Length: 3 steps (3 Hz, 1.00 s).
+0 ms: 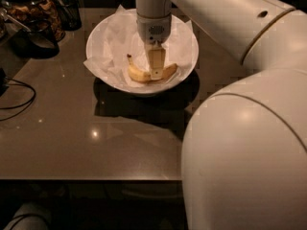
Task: Pick banana from white bowl
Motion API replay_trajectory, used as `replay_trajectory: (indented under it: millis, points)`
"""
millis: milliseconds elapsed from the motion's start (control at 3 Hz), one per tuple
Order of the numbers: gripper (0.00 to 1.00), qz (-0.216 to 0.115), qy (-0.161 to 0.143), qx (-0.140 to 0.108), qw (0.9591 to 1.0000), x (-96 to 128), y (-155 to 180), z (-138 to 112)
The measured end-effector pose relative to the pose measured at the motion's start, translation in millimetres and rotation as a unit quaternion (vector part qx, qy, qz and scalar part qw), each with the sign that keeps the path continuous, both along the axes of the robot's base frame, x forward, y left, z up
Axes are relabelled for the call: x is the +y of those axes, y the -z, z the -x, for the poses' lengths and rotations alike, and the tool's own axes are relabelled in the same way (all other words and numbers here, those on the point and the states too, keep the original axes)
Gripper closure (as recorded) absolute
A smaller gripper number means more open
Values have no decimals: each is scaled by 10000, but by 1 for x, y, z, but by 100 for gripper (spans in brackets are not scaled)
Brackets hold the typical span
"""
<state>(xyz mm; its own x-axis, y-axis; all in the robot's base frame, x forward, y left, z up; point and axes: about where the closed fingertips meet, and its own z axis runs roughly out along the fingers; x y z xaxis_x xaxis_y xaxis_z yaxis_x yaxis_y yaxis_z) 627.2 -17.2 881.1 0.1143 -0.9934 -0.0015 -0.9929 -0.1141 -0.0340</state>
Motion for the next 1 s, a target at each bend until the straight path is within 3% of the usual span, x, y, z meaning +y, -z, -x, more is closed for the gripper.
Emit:
replay_trajectory:
  millis: [1000]
  points:
    - [45,31,-213,197,9996,6,19,-3]
